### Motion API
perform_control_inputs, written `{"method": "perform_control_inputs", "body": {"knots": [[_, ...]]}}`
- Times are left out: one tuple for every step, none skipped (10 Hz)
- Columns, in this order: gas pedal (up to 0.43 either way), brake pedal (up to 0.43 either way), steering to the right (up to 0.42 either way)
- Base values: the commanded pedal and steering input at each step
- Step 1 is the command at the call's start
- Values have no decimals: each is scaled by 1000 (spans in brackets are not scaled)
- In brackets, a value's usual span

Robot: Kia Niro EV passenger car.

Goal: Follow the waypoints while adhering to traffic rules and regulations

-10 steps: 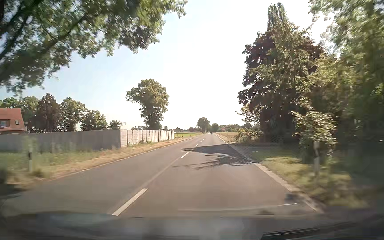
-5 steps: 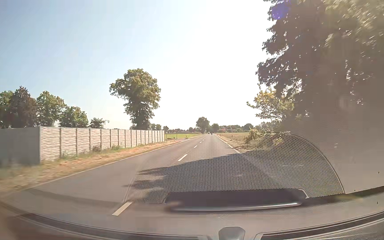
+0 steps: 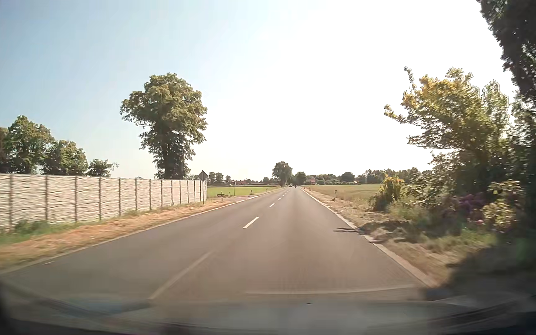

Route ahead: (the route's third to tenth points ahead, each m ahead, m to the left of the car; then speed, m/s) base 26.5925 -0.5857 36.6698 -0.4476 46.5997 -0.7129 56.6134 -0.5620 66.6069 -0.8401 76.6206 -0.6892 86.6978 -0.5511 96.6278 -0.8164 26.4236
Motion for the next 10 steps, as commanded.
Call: {"method": "perform_control_inputs", "body": {"knots": [[358, 6, 4], [358, 6, 4], [358, 6, 4], [358, 6, 4], [358, 6, 4], [358, 6, 4], [358, 6, 4], [358, 6, 4], [370, 6, 4], [370, 6, 4]]}}
